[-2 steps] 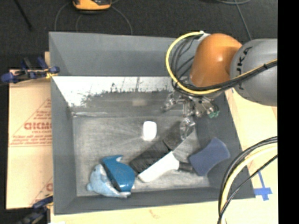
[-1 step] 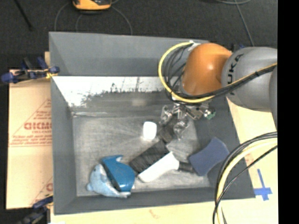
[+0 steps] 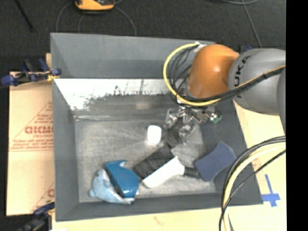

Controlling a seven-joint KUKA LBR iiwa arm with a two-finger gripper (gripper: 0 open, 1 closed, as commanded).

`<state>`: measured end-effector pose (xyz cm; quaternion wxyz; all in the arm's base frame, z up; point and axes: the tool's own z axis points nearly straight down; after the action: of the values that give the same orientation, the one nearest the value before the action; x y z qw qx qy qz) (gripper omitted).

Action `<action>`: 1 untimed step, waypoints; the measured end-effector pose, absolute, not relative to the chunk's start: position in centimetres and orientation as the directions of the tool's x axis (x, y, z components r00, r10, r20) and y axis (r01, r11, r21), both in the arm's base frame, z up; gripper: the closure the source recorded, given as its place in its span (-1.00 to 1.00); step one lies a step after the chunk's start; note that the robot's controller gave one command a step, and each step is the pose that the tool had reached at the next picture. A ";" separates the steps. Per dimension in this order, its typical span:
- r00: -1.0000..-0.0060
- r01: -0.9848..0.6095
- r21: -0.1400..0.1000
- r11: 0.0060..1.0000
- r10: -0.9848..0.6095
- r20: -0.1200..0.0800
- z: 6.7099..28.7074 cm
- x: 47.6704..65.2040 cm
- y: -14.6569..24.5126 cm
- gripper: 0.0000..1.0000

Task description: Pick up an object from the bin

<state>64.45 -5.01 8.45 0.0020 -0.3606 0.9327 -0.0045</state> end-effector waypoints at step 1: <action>-0.740 -0.673 -0.007 0.740 -0.673 -0.004 11.1 64.5 -2.5 1.00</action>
Offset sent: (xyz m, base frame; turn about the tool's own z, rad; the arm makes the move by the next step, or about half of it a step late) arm -0.0147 0.0219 0.0443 -0.0009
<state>64.48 -2.51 11.07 0.0031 -0.3606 0.9327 -0.0024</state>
